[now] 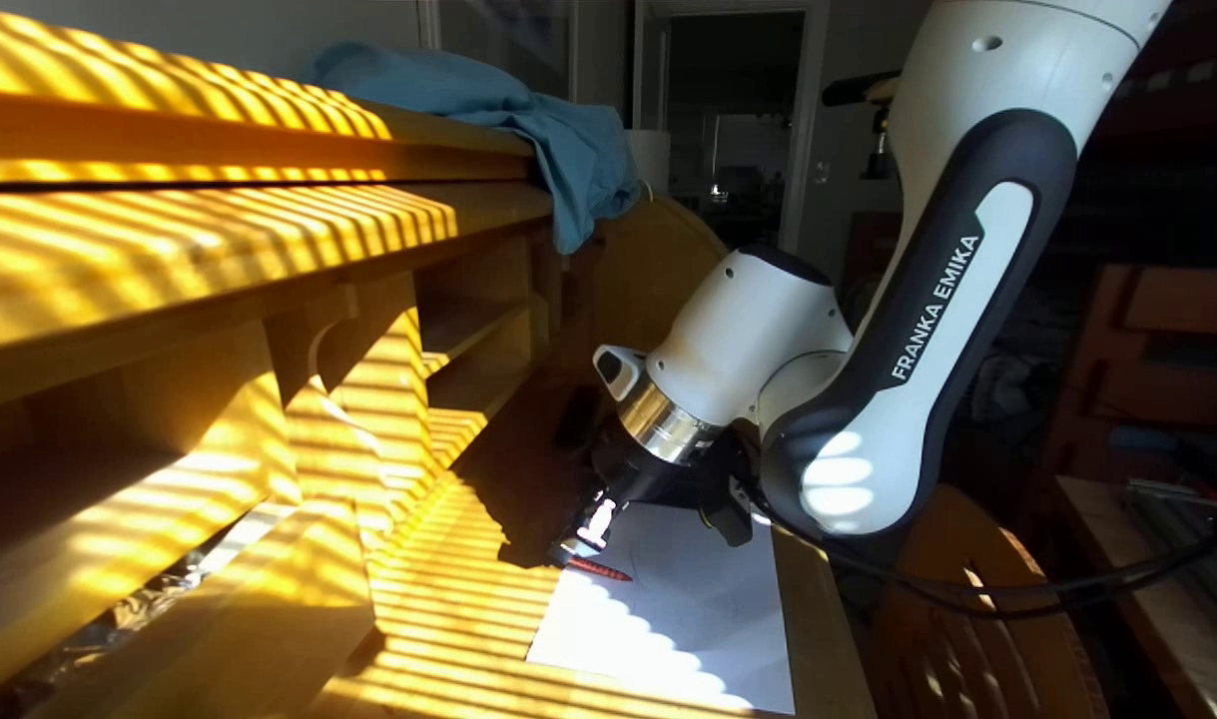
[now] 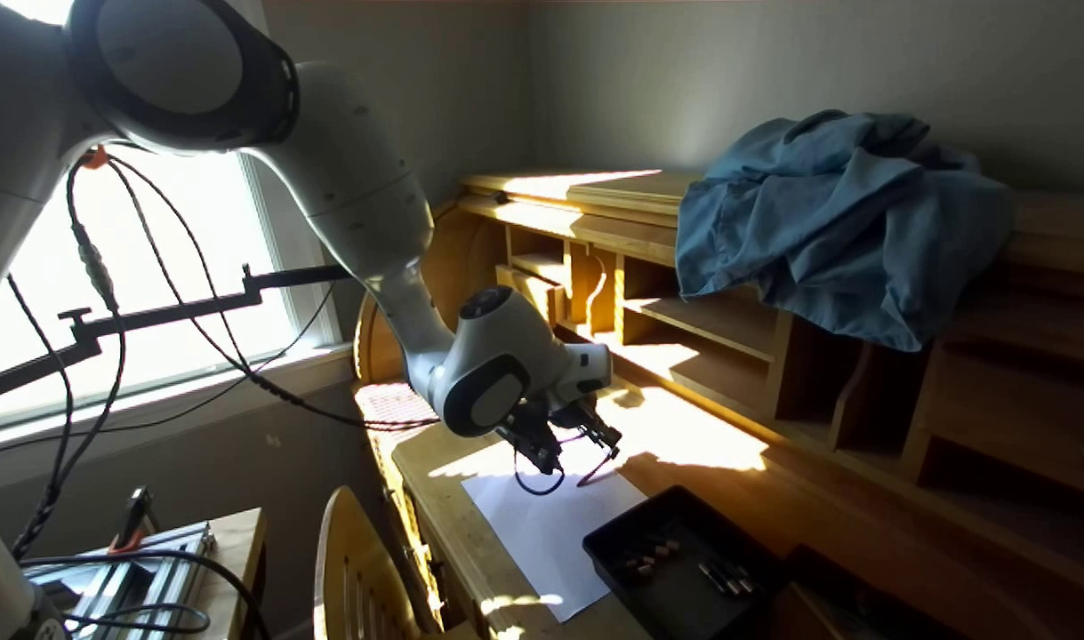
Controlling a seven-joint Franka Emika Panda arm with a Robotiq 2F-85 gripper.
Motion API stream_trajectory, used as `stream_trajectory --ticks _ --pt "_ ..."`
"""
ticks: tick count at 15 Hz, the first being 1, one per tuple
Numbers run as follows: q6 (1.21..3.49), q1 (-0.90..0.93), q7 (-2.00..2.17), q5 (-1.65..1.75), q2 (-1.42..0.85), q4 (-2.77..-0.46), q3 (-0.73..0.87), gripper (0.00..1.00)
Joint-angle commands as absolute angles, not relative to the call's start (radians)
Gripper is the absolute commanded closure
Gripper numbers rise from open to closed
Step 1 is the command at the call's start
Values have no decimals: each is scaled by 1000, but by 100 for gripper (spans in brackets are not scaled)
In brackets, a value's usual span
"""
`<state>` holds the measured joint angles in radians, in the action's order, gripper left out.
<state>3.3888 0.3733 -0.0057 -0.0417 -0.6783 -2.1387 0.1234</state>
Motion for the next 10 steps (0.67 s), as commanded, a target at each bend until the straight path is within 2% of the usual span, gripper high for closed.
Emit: stream_trajectory --ticks 1,10 --pt "3421 387 6 -78 -700 -2114 122 98" --pt "3450 420 0 -124 -722 -2099 163 98"
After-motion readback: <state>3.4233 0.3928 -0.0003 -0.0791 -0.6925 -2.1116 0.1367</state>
